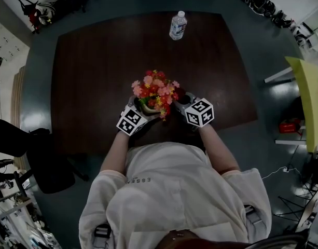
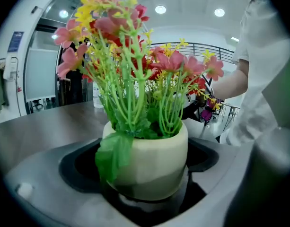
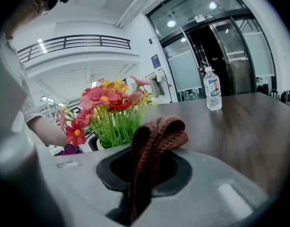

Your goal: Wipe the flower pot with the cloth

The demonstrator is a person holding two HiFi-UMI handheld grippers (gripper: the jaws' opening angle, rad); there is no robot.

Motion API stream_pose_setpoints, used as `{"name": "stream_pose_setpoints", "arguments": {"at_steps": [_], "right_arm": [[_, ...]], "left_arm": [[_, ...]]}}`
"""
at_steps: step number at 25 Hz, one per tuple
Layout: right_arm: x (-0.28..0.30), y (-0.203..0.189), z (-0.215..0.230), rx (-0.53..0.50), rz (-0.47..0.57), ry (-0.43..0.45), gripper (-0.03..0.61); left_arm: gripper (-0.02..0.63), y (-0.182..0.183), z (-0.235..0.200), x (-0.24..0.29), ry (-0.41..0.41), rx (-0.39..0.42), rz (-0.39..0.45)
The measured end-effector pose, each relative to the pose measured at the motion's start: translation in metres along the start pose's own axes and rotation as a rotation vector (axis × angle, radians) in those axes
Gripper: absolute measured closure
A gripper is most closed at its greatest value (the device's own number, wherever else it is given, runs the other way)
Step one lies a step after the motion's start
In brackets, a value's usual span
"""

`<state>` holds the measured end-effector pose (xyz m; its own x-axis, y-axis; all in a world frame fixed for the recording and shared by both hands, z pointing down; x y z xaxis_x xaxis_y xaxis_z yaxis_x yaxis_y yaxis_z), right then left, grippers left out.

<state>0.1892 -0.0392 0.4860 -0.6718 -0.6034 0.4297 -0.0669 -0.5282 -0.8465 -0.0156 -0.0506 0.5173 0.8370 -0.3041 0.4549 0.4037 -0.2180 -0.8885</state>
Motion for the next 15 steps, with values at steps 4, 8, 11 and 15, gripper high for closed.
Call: {"name": "stream_pose_setpoints", "arguments": {"at_steps": [4,8,11,15], "right_arm": [[0.001,-0.008,-0.002,0.017,-0.002,0.002,0.531],[-0.006,-0.006,-0.002,-0.034,-0.005,-0.049,0.529],[-0.017,-0.006,-0.005,-0.043,-0.019,-0.091,0.531],[-0.039,0.002,-0.006,0.021,0.004,-0.138,0.531]], "left_arm": [[0.064,-0.008,0.000,0.001,0.013,0.006,-0.014],[0.064,0.000,-0.002,0.006,-0.058,0.011,-0.043],[-0.002,-0.002,-0.001,0.001,-0.073,-0.046,-0.051],[-0.016,-0.005,-0.006,-0.028,-0.075,-0.142,-0.117]]}}
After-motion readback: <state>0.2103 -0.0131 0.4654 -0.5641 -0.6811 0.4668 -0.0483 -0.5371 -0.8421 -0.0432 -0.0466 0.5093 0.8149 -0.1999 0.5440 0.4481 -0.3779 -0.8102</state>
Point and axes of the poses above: the fingertips, and each gripper's own axes: x forward along the fingers, z to its right, y out of its top, the point moved 10 cm from there along -x, backward along the fingers, and after that the axes turned 2 degrees about x, right-handed, at the moved point
